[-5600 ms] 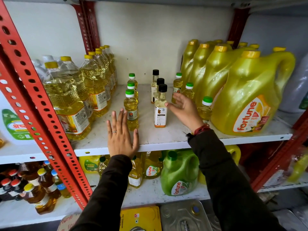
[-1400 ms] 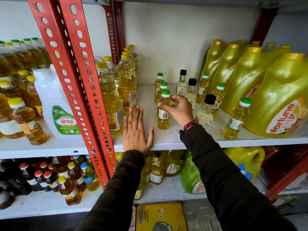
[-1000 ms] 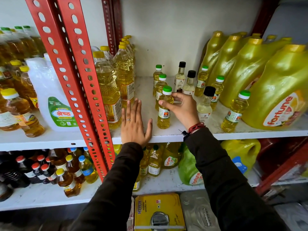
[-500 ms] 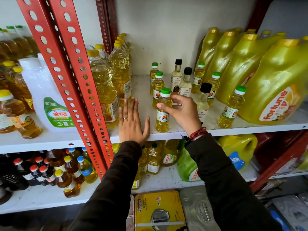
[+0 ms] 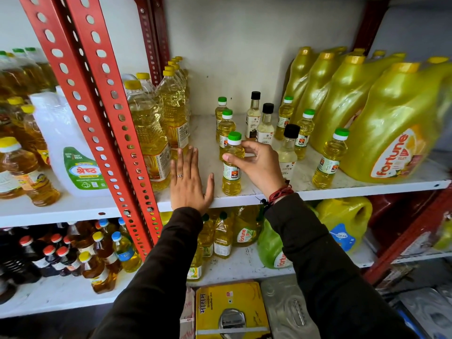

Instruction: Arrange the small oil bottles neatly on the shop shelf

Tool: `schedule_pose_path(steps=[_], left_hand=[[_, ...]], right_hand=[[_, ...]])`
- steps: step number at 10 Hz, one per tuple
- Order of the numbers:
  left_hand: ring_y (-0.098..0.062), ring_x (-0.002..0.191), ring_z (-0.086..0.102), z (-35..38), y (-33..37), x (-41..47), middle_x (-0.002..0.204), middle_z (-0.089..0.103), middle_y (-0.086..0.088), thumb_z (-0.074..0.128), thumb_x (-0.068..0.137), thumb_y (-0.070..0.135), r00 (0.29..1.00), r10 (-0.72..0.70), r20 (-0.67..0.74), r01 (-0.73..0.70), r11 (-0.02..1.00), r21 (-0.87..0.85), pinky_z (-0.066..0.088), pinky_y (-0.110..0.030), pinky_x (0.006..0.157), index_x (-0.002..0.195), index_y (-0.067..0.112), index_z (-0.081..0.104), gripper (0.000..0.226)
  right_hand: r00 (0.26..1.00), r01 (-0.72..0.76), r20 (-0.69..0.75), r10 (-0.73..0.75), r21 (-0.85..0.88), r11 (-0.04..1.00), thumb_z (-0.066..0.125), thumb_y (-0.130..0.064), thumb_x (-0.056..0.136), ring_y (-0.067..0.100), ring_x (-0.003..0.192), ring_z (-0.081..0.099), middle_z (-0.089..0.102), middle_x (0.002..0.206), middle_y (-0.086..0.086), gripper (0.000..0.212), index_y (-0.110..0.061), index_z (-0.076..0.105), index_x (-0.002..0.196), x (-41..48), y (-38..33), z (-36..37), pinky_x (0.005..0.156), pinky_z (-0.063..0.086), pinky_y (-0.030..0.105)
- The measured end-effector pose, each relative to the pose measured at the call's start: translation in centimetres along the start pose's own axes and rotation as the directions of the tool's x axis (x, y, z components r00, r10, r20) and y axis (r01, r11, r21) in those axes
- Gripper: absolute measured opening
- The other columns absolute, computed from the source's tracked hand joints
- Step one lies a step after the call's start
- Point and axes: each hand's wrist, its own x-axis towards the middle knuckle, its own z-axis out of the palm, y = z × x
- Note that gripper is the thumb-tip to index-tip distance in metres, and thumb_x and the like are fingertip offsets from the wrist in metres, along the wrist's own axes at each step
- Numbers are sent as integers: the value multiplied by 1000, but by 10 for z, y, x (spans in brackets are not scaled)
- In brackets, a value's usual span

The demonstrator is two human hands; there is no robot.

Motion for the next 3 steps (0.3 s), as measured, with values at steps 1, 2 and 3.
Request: schedule_pose_path(steps=[1, 2, 3], left_hand=[[-26, 161, -1, -5, 1, 1, 172, 18, -12, 25, 103, 53, 1000, -12, 24, 12, 1000, -14, -16, -38, 128, 165, 7, 18, 77], [-26, 161, 2, -7, -1, 0, 171, 24, -12, 25, 103, 51, 1000, -7, -21, 5, 995, -103, -13, -36, 129, 164, 7, 23, 75], [-28, 161, 7, -26, 9, 7, 168, 30, -11, 32, 103, 44, 992, -20, -124, -11, 971, -240, -9, -37, 130, 161, 7, 29, 68]], right_hand=[[1000, -4, 7, 4, -17, 1000, 85, -40, 72, 17, 103, 71, 72, 117, 3, 49, -21, 69, 115, 1, 2, 2, 92, 59, 38], [1000, 8, 19, -8, -30, 1000, 81, -50, 72, 17, 107, 69, 71, 121, 0, 54, -25, 66, 118, -2, 1, 3, 96, 57, 42], [997, 81, -14, -82, -26, 996, 73, -49, 81, 14, 118, 64, 68, 129, -1, 54, -21, 61, 126, -5, -1, 2, 103, 52, 41]])
